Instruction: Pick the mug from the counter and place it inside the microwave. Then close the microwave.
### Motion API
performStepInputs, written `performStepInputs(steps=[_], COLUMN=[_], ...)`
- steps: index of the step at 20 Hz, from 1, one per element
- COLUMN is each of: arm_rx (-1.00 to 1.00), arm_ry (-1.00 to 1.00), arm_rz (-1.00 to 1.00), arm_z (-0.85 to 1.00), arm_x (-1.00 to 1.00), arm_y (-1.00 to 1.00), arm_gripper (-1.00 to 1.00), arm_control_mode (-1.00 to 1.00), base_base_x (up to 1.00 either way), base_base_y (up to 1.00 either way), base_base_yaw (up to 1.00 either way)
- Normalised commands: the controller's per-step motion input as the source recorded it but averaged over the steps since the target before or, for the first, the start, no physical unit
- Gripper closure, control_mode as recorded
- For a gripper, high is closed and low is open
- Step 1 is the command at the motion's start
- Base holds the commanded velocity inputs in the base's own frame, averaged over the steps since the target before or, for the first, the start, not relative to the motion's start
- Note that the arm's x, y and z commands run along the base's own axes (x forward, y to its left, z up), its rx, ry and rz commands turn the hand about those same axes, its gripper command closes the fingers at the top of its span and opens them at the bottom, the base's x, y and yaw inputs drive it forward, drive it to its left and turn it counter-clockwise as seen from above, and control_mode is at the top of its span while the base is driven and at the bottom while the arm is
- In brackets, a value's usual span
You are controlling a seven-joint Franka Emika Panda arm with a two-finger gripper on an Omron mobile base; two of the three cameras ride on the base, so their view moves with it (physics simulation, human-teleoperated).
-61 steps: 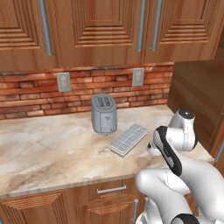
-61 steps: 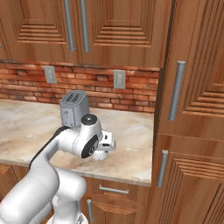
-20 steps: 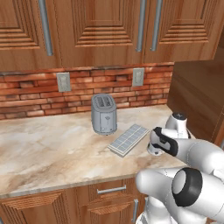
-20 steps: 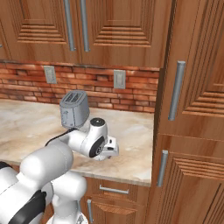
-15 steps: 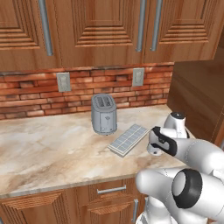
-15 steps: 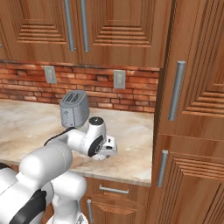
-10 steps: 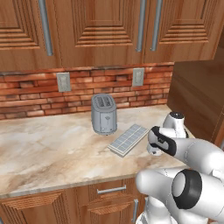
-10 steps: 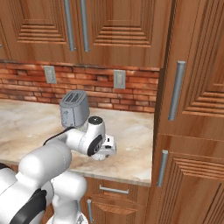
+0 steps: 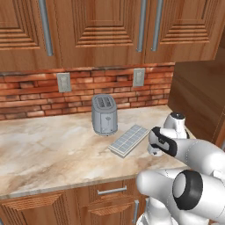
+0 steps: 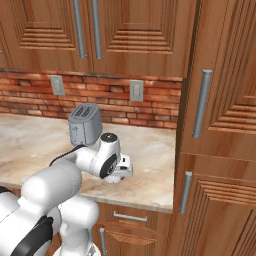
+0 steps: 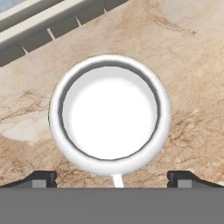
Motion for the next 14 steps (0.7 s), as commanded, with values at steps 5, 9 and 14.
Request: performStepInputs(steps=[5,9,14], arm_rx=[0.00,0.00,0.00], arm_ry=[0.00,0.00,0.00], arm_rz=[0.00,0.00,0.00], arm_z=[-0.20,-0.21,-0.08], arm_x=[0.02,0.00,0.00], arm_y=[0.00,0.00,0.00], arm_gripper=[-1.00,-1.00,-1.00], arm_control_mode=[-1.00,-1.00,-1.00], base_base_x=[0.00,0.00,0.00], base_base_y=[0.00,0.00,0.00], base_base_yaw=[0.00,0.00,0.00])
